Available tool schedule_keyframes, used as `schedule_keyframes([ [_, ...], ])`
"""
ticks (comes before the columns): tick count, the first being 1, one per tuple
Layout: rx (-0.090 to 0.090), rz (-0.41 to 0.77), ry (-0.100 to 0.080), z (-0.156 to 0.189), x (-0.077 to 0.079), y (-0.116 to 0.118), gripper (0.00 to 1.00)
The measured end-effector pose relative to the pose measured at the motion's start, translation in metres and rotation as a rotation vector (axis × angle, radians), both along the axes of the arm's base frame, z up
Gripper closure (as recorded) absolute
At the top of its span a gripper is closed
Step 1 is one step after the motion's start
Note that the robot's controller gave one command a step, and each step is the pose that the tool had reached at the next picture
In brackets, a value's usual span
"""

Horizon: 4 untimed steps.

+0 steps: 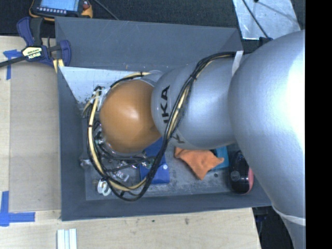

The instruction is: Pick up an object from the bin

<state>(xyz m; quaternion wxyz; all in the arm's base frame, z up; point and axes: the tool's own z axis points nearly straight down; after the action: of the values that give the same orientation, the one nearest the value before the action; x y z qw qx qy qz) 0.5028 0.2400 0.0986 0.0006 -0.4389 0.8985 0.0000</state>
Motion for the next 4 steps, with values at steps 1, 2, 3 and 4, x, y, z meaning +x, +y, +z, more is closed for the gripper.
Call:
schedule_keyframes([
  [1, 0.001, 0.335, 0.0, -0.028, -0.007, 0.002, 1.0],
  [2, 0.001, 0.334, 0.0, -0.028, -0.007, 0.002, 1.0],
  [3, 0.001, 0.334, 0.002, -0.024, -0.008, 0.002, 1.0],
  [4, 0.001, 0.334, 0.004, -0.008, -0.009, 0.001, 1.0],
])
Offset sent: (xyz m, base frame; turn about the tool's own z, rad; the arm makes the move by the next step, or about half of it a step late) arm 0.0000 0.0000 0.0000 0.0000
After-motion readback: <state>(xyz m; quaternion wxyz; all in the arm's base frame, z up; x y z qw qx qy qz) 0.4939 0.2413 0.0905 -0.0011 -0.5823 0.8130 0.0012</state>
